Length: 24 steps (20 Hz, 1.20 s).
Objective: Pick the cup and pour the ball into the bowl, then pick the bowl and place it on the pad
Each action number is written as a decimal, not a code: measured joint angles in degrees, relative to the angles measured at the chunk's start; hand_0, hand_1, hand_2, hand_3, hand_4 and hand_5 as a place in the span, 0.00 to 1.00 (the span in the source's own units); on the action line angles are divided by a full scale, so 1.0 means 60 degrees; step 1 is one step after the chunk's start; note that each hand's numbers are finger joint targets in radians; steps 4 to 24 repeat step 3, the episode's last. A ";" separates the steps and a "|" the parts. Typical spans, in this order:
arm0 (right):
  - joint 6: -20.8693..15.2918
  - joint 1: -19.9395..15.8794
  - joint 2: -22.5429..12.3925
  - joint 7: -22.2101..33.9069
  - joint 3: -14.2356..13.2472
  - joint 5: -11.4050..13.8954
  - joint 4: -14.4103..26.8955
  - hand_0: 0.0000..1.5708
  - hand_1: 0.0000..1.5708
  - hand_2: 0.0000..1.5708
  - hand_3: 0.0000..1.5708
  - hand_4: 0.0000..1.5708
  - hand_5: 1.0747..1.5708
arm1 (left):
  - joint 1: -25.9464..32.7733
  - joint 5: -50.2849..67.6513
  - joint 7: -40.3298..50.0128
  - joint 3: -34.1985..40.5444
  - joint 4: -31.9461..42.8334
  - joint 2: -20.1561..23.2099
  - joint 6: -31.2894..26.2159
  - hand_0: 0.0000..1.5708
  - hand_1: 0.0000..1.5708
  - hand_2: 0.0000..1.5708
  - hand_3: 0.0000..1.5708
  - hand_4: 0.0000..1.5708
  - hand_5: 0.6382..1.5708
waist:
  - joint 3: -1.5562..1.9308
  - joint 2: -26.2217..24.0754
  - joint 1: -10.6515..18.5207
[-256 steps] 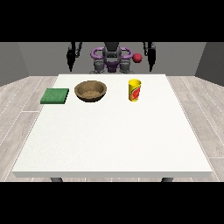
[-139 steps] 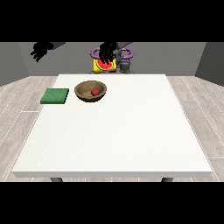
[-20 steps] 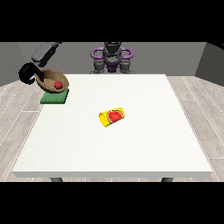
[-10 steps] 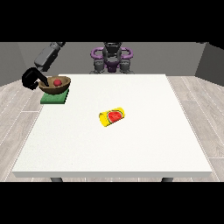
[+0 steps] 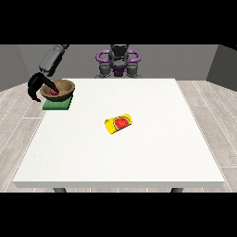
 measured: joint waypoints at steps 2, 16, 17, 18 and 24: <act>0.0328 -0.0011 -0.0282 0.0121 0.0004 0.0011 0.0120 0.00 0.00 0.00 0.00 0.00 0.62 | 0.0141 -0.0016 0.0089 -0.0139 -0.0264 -0.0265 0.0169 0.00 0.00 0.00 0.00 0.76 1.00 | 0.0004 -0.0224 -0.0003; 0.0439 -0.0043 -0.0422 0.0213 0.0018 0.0033 0.0149 0.00 0.00 0.00 0.00 0.13 0.61 | 0.0177 -0.0030 0.0162 -0.0221 -0.0370 -0.0358 0.0232 0.00 0.00 0.00 0.00 0.76 1.00 | 0.0003 -0.0331 -0.0017; 0.0439 -0.0043 -0.0422 0.0213 0.0018 0.0033 0.0149 0.00 0.00 0.00 0.00 0.13 0.61 | 0.0177 -0.0030 0.0162 -0.0221 -0.0370 -0.0358 0.0232 0.00 0.00 0.00 0.00 0.76 1.00 | 0.0003 -0.0331 -0.0017; 0.0439 -0.0043 -0.0422 0.0213 0.0018 0.0033 0.0149 0.00 0.00 0.00 0.00 0.13 0.61 | 0.0177 -0.0030 0.0162 -0.0221 -0.0370 -0.0358 0.0232 0.00 0.00 0.00 0.00 0.76 1.00 | 0.0003 -0.0331 -0.0017; 0.0439 -0.0043 -0.0422 0.0213 0.0018 0.0033 0.0149 0.00 0.00 0.00 0.00 0.13 0.61 | 0.0177 -0.0030 0.0162 -0.0221 -0.0370 -0.0358 0.0232 0.00 0.00 0.00 0.00 0.76 1.00 | 0.0003 -0.0331 -0.0017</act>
